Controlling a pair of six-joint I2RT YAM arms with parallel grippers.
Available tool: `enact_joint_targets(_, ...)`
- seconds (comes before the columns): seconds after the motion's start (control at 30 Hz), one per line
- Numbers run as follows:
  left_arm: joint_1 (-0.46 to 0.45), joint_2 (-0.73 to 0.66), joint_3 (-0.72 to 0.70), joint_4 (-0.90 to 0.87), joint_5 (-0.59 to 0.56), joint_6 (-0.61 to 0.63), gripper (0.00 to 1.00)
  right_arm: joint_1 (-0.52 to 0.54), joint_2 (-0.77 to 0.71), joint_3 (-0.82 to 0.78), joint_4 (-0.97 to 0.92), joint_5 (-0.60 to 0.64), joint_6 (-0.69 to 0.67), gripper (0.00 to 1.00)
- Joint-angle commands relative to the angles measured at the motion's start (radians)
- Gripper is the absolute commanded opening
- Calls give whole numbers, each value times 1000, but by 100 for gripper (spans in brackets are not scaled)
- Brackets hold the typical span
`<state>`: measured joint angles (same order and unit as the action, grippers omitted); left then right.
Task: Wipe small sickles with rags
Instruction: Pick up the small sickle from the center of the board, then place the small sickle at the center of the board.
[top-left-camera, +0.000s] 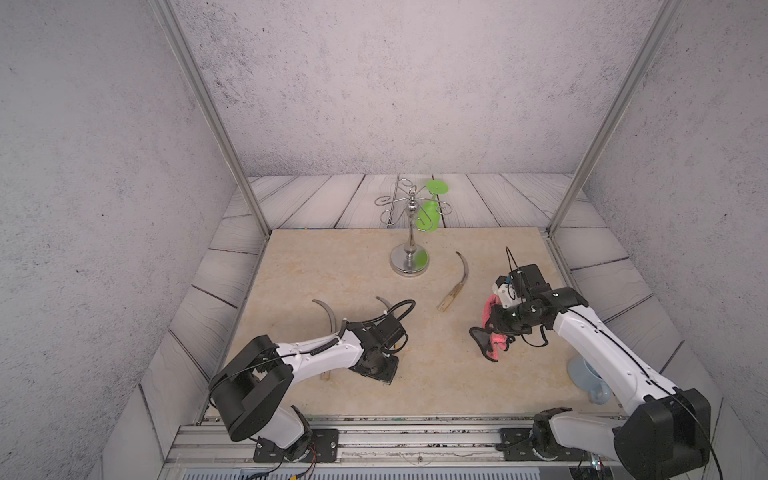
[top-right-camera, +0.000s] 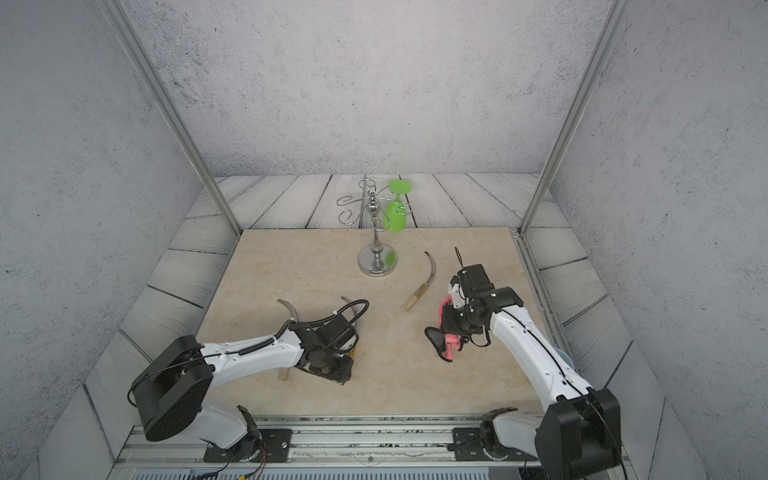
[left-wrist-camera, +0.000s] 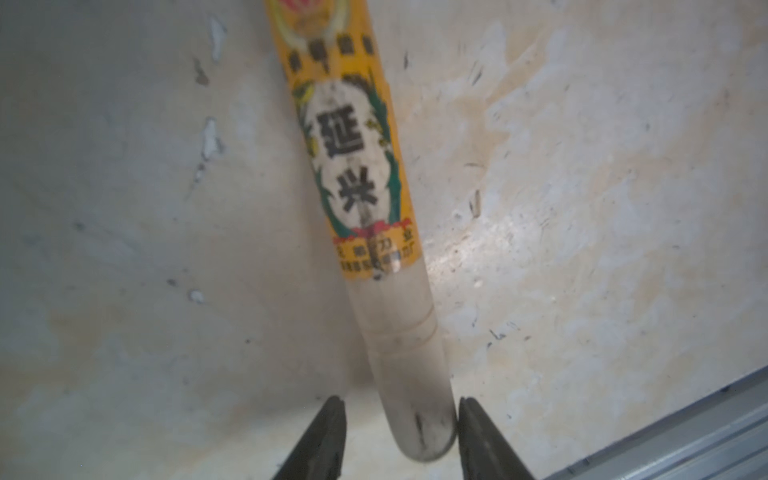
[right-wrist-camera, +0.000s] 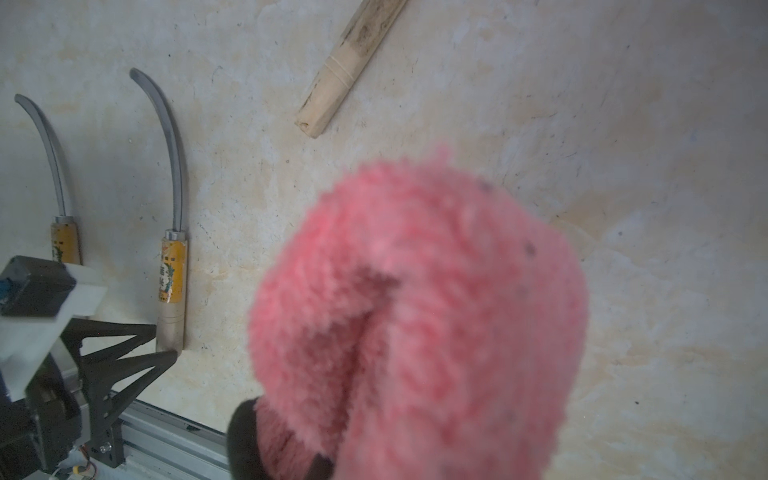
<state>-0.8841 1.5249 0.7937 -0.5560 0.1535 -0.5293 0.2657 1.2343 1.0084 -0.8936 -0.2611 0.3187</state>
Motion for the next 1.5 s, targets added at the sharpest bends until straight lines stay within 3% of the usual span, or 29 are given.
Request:
enact_joint_targets(0.0,-1,30,4,29,11,-11,46,5,-9,12,-8,-6,8,22)
enact_joint_targets(0.17,-1,50,1,42,-2,-11,40,7,-6,16,-8,-9,8,23)
enact_joint_targets(0.23,-1,53,-1,44,-5,-11,32,9,-6,16,-8,-10,9,23)
enact_joint_targets(0.4,-1,48,-2,35,5,0,0,10,-9,18,-12,-6,11,23)
enact_joint_targets(0.6,-39,-9,30,-7,-4,45,0,9,-25,30,-23,11,21,23)
enact_joint_targets(0.9,-203,-39,107,-44,-39,58,0,9,-52,43,-58,23,28,23)
enact_joint_targets(1.23,-223,103,217,88,50,223,0,8,-75,22,-110,37,48,23)
enact_joint_targets(1.47,-217,284,331,108,63,290,0,9,-45,-37,-59,13,81,23)
